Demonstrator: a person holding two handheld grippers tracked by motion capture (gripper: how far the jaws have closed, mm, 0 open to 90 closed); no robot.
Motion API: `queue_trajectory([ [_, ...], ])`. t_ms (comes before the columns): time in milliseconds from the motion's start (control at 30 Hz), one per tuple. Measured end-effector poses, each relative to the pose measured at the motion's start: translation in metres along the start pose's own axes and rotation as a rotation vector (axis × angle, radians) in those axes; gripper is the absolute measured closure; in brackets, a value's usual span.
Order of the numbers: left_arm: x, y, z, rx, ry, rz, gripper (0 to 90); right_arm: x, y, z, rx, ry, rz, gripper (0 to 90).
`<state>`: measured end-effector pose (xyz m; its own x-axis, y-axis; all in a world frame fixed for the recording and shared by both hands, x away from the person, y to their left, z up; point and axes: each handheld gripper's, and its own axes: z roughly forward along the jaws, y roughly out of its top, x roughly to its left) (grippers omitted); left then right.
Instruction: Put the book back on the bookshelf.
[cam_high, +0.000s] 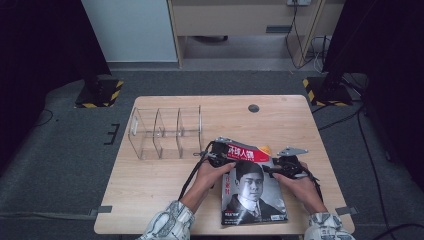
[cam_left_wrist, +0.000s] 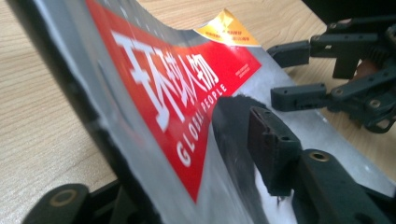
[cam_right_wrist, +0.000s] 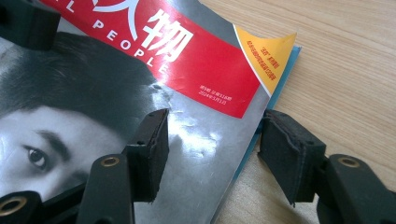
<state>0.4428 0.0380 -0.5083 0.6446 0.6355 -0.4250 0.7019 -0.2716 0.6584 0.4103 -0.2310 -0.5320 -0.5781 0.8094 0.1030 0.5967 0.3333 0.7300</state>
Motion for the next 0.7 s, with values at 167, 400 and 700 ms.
queue_trajectory([
  [167, 0.004, 0.005, 0.001, 0.003, -0.008, -0.027, 54.8, 0.000, -0.001, 0.000, -0.006, -0.003, 0.003, 42.8],
  [400, 0.005, 0.010, 0.005, 0.009, -0.008, -0.021, 55.5, 0.000, -0.001, -0.001, -0.011, 0.005, 0.016, 46.2],
  [700, 0.007, 0.011, 0.007, 0.035, -0.019, -0.022, 60.6, -0.001, -0.002, -0.002, -0.013, 0.016, 0.028, 49.2],
])
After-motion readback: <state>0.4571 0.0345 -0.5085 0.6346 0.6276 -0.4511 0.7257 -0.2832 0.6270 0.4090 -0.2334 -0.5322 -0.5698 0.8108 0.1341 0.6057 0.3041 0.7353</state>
